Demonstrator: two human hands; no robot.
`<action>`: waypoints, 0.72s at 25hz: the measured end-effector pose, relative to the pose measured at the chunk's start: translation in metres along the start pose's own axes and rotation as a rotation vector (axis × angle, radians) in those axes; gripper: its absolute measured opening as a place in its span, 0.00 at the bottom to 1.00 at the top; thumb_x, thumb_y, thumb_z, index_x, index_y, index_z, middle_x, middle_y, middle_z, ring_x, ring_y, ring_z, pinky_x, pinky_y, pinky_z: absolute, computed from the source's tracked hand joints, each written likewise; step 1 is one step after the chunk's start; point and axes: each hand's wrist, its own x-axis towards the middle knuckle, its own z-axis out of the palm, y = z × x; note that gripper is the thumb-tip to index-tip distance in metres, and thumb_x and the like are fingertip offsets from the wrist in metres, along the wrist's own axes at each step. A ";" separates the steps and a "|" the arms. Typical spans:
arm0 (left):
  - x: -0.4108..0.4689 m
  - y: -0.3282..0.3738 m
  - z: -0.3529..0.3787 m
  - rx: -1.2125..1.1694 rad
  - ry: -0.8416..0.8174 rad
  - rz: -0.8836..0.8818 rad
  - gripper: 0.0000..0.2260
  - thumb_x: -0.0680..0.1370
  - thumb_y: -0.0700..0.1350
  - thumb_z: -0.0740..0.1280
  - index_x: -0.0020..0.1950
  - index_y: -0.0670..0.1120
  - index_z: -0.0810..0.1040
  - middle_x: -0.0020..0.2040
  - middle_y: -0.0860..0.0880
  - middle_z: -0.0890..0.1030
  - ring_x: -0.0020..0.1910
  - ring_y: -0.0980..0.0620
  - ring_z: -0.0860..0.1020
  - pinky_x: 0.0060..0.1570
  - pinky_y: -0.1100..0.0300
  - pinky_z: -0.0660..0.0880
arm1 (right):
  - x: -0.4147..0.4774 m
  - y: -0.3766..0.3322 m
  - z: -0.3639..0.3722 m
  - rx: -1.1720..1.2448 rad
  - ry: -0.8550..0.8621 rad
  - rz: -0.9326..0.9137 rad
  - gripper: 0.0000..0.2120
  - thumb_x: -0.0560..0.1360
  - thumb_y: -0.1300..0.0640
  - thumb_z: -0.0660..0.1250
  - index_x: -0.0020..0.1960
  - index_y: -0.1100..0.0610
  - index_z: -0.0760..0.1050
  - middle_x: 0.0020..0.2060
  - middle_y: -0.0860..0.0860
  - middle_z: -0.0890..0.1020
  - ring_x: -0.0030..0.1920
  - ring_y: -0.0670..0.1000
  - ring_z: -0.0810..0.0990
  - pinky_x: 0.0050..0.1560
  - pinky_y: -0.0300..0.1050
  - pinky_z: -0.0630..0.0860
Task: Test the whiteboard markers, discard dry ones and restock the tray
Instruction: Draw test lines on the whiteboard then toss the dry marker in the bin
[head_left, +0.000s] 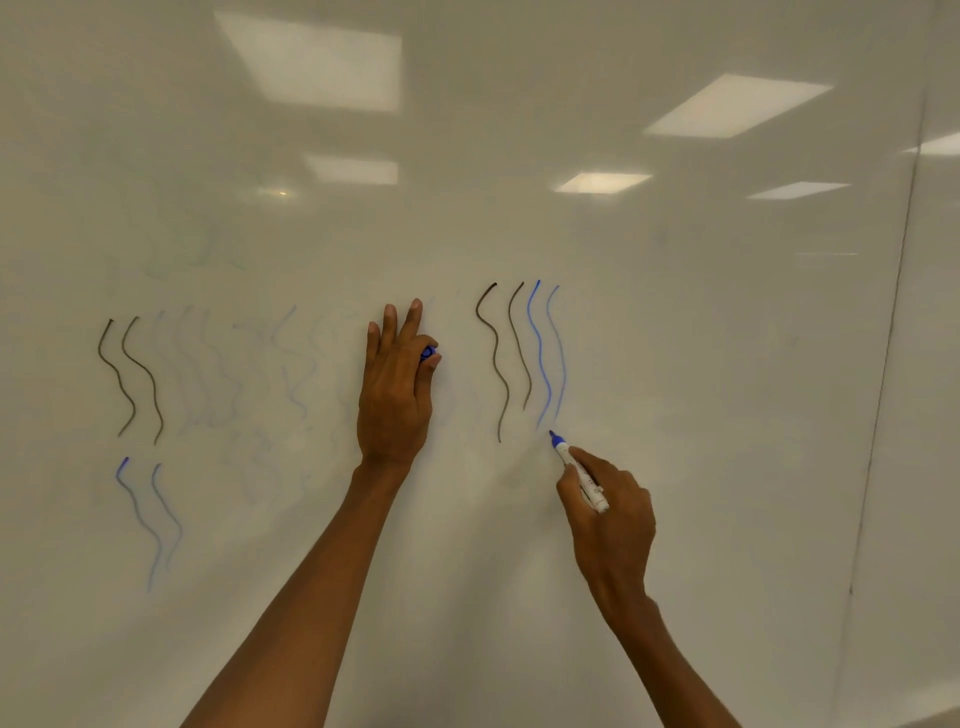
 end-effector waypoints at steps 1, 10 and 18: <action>0.000 -0.001 -0.001 -0.018 -0.002 0.003 0.12 0.84 0.43 0.59 0.64 0.39 0.75 0.74 0.42 0.70 0.78 0.42 0.62 0.78 0.46 0.57 | -0.006 -0.001 -0.002 0.100 -0.049 0.070 0.10 0.75 0.53 0.67 0.54 0.48 0.83 0.37 0.42 0.82 0.37 0.46 0.78 0.39 0.51 0.78; -0.025 0.043 -0.048 -0.244 0.048 -0.325 0.10 0.82 0.43 0.64 0.58 0.40 0.81 0.59 0.43 0.79 0.63 0.45 0.77 0.66 0.51 0.73 | -0.040 -0.040 -0.030 0.846 -0.423 0.721 0.10 0.80 0.60 0.63 0.57 0.59 0.81 0.44 0.59 0.84 0.41 0.54 0.82 0.45 0.47 0.79; -0.123 0.072 -0.097 -0.793 0.279 -1.352 0.11 0.79 0.43 0.70 0.60 0.44 0.83 0.52 0.44 0.85 0.53 0.45 0.84 0.54 0.54 0.82 | -0.096 -0.073 -0.015 0.954 -0.523 0.887 0.10 0.80 0.61 0.63 0.58 0.63 0.79 0.45 0.60 0.84 0.42 0.54 0.83 0.45 0.44 0.81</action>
